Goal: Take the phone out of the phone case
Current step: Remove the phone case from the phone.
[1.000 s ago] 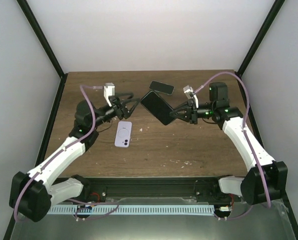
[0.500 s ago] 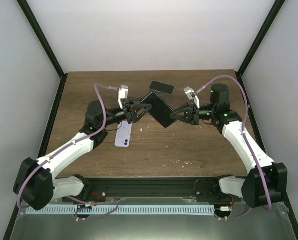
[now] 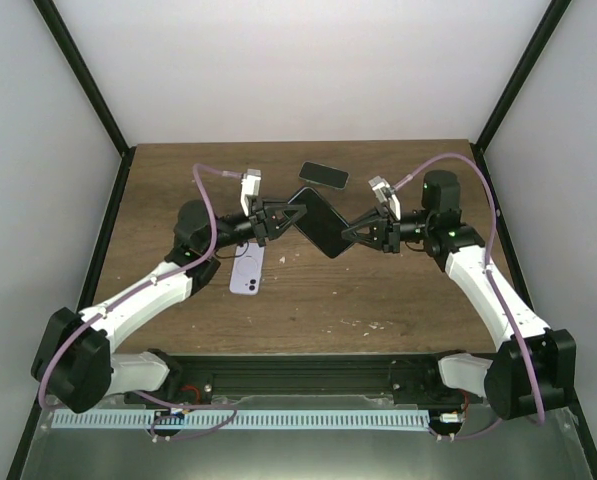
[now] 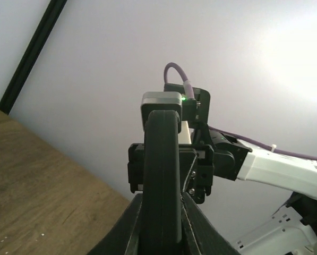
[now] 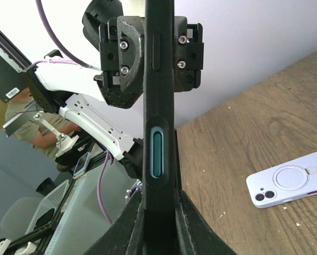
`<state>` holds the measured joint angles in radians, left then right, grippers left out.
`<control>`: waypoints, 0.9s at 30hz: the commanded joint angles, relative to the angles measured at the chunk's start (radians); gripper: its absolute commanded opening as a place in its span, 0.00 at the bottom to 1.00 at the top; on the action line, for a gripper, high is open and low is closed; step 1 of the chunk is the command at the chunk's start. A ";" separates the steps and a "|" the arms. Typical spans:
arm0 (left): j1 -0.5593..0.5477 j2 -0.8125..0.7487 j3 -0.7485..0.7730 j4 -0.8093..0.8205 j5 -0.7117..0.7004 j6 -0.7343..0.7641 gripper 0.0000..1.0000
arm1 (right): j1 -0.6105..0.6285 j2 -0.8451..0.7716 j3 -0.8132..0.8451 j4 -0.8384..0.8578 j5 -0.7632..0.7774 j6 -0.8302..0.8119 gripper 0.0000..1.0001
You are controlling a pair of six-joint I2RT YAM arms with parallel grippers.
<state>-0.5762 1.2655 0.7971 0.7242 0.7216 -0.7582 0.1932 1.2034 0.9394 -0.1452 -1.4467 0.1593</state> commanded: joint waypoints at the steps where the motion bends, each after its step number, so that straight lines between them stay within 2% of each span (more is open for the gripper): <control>1: -0.003 0.009 0.025 0.053 0.029 0.002 0.11 | 0.000 -0.026 0.004 0.037 -0.017 0.011 0.01; 5: -0.001 -0.011 0.025 0.005 0.045 0.025 0.05 | 0.000 -0.035 0.001 0.013 0.009 -0.017 0.03; 8: 0.011 -0.043 0.028 -0.069 0.090 0.057 0.03 | 0.000 -0.046 0.014 -0.060 0.023 -0.097 0.35; 9: 0.022 -0.054 0.035 -0.106 0.119 0.070 0.02 | 0.000 -0.046 0.035 -0.121 0.030 -0.172 0.48; 10: 0.038 -0.063 0.044 -0.145 0.154 0.085 0.01 | 0.000 -0.041 0.063 -0.218 0.040 -0.264 0.54; 12: 0.072 -0.078 0.073 -0.241 0.243 0.126 0.01 | 0.000 -0.028 0.132 -0.432 0.090 -0.554 0.59; 13: 0.090 -0.086 0.088 -0.299 0.286 0.155 0.01 | 0.000 -0.021 0.160 -0.541 0.121 -0.666 0.66; 15: 0.115 -0.105 0.109 -0.453 0.363 0.226 0.01 | 0.003 -0.009 0.205 -0.760 0.193 -0.902 0.71; 18: 0.123 -0.137 0.146 -0.669 0.421 0.385 0.00 | 0.029 0.007 0.239 -0.947 0.292 -1.087 0.73; 21: 0.122 -0.189 0.122 -0.692 0.422 0.428 0.00 | 0.091 0.007 0.249 -1.009 0.377 -1.119 0.71; 27: 0.124 -0.245 0.050 -0.697 0.457 0.479 0.00 | 0.248 -0.080 0.136 -0.849 0.529 -0.991 0.64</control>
<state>-0.4534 1.0485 0.8803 0.0505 1.1156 -0.3599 0.3676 1.1816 1.1278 -1.0153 -1.0431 -0.8330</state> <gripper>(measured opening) 0.102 0.652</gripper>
